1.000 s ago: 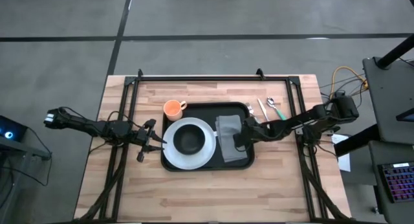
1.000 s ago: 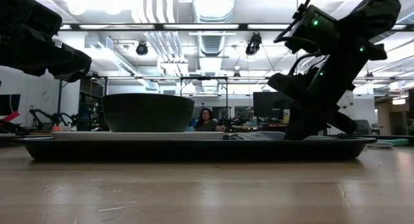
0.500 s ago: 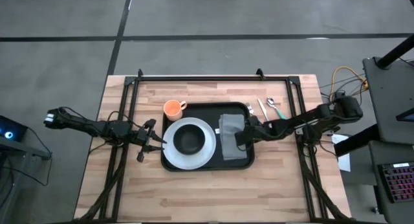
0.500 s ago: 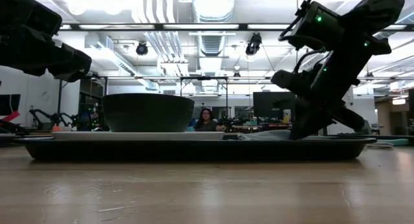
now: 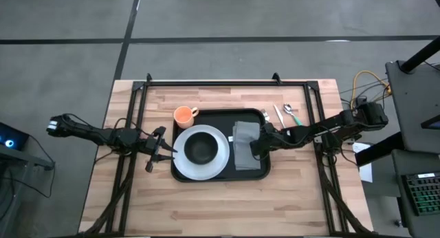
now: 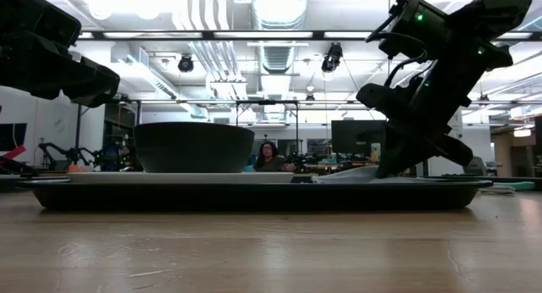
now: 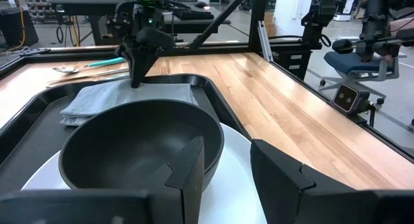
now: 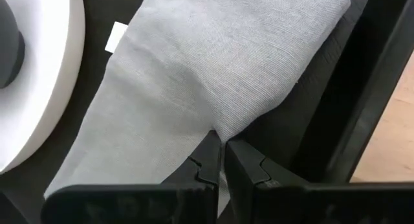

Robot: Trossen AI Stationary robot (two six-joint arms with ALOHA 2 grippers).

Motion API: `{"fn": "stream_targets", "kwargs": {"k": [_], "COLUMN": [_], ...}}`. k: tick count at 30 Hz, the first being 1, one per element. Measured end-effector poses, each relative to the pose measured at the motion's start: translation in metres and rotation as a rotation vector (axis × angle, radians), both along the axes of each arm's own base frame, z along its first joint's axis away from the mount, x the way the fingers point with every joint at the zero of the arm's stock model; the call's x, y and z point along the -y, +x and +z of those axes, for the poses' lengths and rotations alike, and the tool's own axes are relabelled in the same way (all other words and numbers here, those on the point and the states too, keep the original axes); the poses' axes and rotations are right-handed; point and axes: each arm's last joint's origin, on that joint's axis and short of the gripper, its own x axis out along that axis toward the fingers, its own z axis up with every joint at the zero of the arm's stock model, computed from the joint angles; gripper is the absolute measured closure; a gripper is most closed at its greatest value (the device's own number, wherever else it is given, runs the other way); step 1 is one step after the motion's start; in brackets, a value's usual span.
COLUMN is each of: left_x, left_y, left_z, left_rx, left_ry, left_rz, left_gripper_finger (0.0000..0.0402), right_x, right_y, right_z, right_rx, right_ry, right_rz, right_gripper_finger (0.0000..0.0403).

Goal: Set up tray
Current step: Put the gray napkin to the right of the white plate on the black serving tray

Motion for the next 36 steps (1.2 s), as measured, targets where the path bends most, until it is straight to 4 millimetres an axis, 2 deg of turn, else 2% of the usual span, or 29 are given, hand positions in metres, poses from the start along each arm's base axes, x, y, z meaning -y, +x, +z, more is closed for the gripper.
{"fn": "stream_targets", "kwargs": {"k": [10,20,36], "left_x": [0.0000,0.0000,0.0000], "left_y": [0.0000,0.0000,0.0000], "left_z": [0.0000,0.0000,0.0000], "left_rx": [0.000,0.000,0.000], "left_ry": [0.000,0.000,0.000], "left_rz": [0.000,0.000,0.000], "left_gripper_finger": [0.0293,0.0293,0.0293], "right_x": [0.0005,0.0071,0.0072], "right_y": [0.0000,0.0006,0.0015], "right_z": [0.0000,-0.0005,0.0005], "right_rx": [-0.011,-0.023,-0.033], "right_ry": [-0.023,0.038,0.036], "right_rz": [0.034,0.094,0.174], "right_gripper_finger": [0.0394,0.0387,0.0234]}}
